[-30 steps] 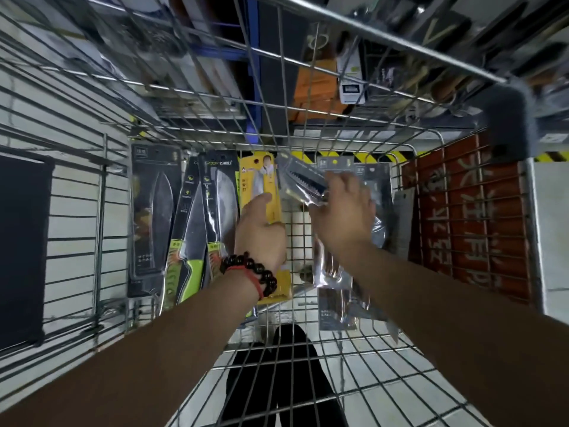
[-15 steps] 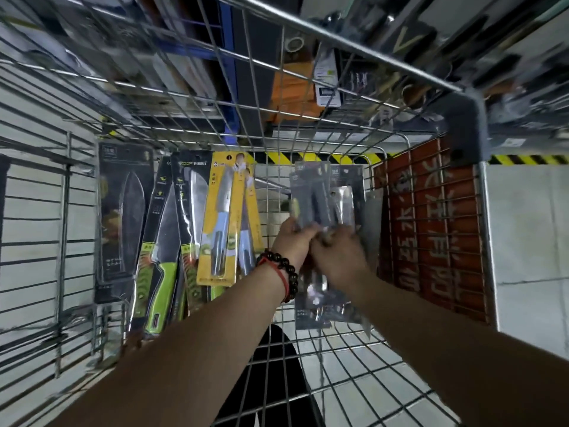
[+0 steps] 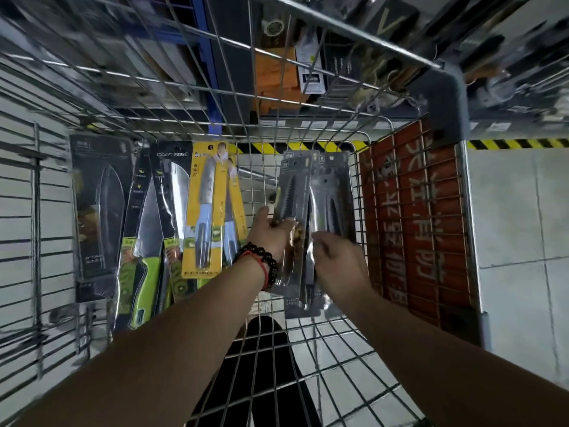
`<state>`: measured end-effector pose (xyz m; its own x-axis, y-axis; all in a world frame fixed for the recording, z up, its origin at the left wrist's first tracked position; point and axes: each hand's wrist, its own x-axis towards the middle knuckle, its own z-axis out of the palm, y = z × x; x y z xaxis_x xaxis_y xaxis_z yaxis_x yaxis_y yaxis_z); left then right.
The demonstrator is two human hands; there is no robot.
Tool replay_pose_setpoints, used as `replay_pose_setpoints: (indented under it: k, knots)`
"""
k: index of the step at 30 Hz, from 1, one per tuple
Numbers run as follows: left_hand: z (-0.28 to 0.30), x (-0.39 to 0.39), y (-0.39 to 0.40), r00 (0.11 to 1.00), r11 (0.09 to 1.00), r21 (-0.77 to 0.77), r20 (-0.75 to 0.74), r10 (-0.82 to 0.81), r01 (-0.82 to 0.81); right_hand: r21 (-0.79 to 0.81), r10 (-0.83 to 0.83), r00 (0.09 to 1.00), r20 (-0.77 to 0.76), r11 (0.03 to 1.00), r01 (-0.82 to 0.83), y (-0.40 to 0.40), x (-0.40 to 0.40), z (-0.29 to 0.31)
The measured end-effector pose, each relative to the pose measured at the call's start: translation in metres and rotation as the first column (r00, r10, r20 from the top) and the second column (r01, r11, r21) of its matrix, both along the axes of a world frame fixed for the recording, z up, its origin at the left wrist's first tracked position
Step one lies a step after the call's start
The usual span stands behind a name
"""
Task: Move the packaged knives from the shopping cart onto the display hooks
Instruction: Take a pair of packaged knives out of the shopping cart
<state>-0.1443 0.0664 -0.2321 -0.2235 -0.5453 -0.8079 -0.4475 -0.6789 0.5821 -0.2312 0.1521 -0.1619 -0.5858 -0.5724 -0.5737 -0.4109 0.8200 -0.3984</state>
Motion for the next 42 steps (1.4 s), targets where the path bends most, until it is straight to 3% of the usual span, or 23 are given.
replay_pose_setpoints:
  k: [2, 4, 7, 11, 16, 18, 24, 27, 31, 35, 42]
  knots:
    - [-0.002, 0.002, -0.001, 1.000, 1.000, 0.021, -0.022, 0.011, -0.010, 0.035, 0.004, 0.991, -0.135, 0.999, 0.001, 0.002, -0.011, -0.008]
    - [-0.003, 0.003, -0.002, 0.999, 0.999, 0.035, -0.033, 0.010, -0.009, 0.055, -0.157, 0.984, -0.088, 0.985, 0.162, -0.002, -0.020, -0.014]
    - [-0.006, 0.004, -0.004, 0.999, 0.999, 0.046, -0.037, 0.011, -0.009, 0.092, -0.186, 0.982, 0.038, 0.979, 0.182, -0.010, -0.020, -0.022]
    - [-0.003, 0.007, -0.006, 0.999, 0.996, 0.083, -0.047, 0.021, -0.017, 0.042, -0.293, 0.952, 0.083, 0.956, 0.291, -0.015, -0.019, -0.022]
    - [0.002, 0.006, -0.006, 0.998, 0.998, 0.067, -0.067, -0.006, 0.011, 0.079, -0.117, 0.993, 0.007, 0.990, 0.116, -0.006, -0.015, -0.026]
    - [0.006, 0.002, -0.007, 0.998, 0.996, 0.093, -0.055, 0.003, 0.002, 0.084, -0.166, 0.986, 0.020, 0.983, 0.164, -0.005, -0.012, -0.029]
    - [0.005, -0.005, 0.005, 0.999, 0.996, 0.084, -0.046, -0.010, 0.014, 0.019, -0.424, 0.905, 0.016, 0.906, 0.424, -0.010, -0.018, -0.034]
    - [0.008, -0.005, 0.004, 0.996, 0.992, 0.125, -0.083, 0.035, -0.025, -0.067, -0.478, 0.867, 0.138, 0.869, 0.490, -0.008, -0.017, -0.030]
    - [0.006, -0.008, 0.009, 0.984, 0.981, 0.185, -0.157, 0.083, -0.053, -0.042, -0.625, 0.679, 0.384, 0.723, 0.689, -0.002, -0.022, -0.023]
    - [0.021, -0.024, 0.021, 0.977, 0.990, 0.137, -0.204, 0.058, -0.030, -0.018, -0.550, 0.683, 0.481, 0.773, 0.635, 0.004, -0.036, -0.020]
    - [0.014, -0.028, 0.031, 0.970, 0.974, 0.221, -0.226, 0.093, -0.042, -0.004, -0.464, 0.734, 0.496, 0.844, 0.536, 0.009, -0.046, -0.020]
